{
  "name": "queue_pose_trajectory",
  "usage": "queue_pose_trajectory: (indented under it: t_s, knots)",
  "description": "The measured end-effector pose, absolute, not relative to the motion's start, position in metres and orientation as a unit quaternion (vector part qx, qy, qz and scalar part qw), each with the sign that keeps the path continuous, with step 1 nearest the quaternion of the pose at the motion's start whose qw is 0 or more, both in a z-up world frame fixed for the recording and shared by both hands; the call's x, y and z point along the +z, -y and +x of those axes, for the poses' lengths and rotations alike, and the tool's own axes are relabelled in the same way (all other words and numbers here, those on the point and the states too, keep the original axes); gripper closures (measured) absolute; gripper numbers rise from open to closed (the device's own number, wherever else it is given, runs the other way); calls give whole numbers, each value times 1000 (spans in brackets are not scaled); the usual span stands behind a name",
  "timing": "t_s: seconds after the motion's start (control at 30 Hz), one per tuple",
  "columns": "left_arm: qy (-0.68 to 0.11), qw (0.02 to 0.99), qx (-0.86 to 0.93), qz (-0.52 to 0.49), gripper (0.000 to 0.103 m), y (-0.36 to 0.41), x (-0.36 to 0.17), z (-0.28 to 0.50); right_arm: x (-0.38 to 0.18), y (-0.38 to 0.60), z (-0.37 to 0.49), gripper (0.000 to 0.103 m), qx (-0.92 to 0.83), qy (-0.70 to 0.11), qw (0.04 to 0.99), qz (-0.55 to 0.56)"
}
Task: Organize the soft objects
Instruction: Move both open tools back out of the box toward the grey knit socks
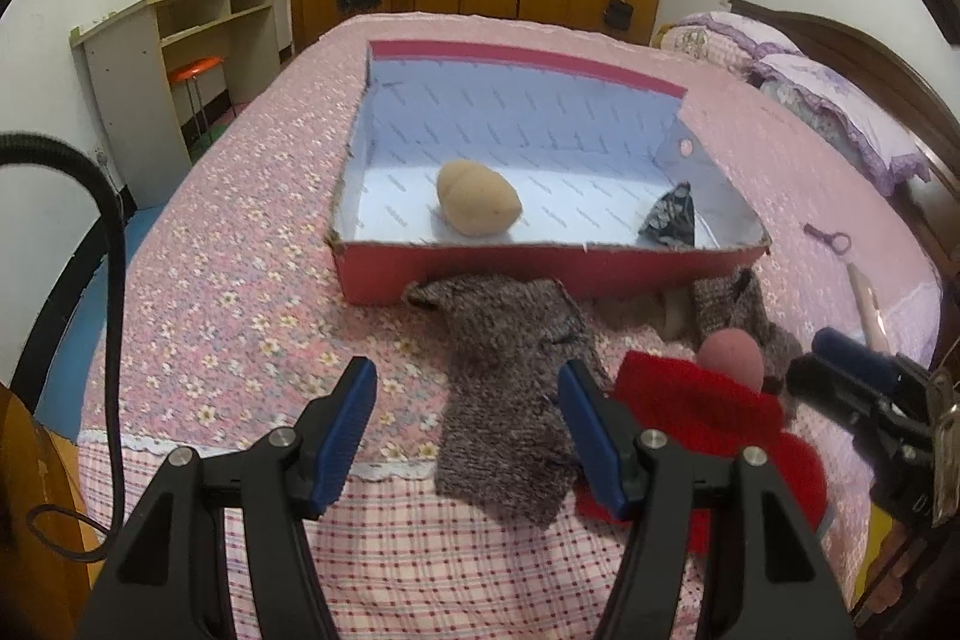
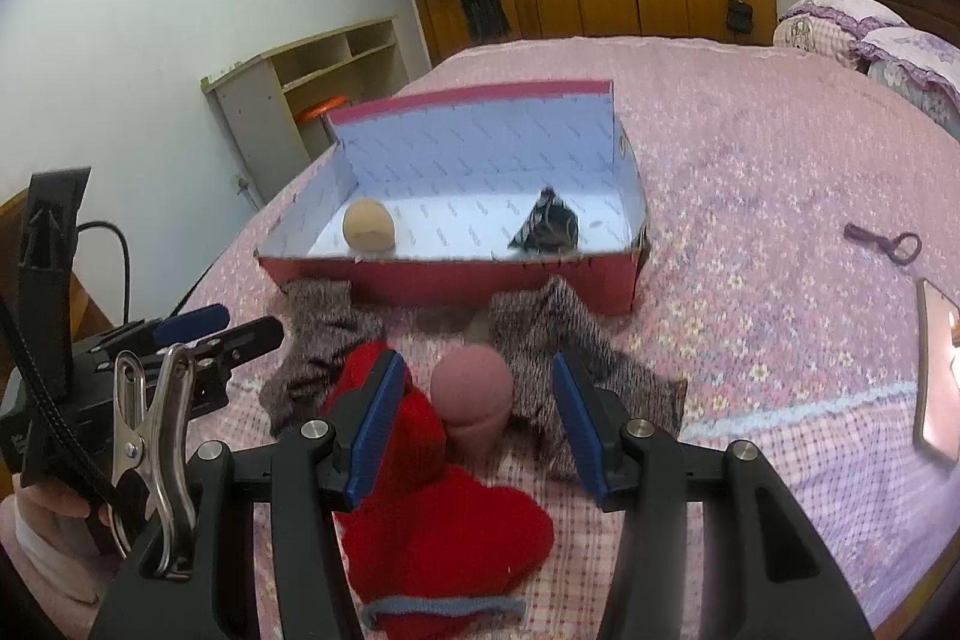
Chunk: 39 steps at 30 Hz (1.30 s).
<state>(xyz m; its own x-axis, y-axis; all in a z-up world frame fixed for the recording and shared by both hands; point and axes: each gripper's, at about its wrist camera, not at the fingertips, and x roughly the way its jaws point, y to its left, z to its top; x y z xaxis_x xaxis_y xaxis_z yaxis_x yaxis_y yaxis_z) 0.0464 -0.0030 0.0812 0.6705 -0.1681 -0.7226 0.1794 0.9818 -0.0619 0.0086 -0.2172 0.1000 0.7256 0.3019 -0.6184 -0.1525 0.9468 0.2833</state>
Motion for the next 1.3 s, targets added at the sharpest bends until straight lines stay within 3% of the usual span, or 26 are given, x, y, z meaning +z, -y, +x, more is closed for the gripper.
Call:
queue_pose_trajectory:
  t_s: [1.3]
  knots:
    - [-411,906,-106,9,35,31,40,71,55,260,30,51,52,-381,913,135]
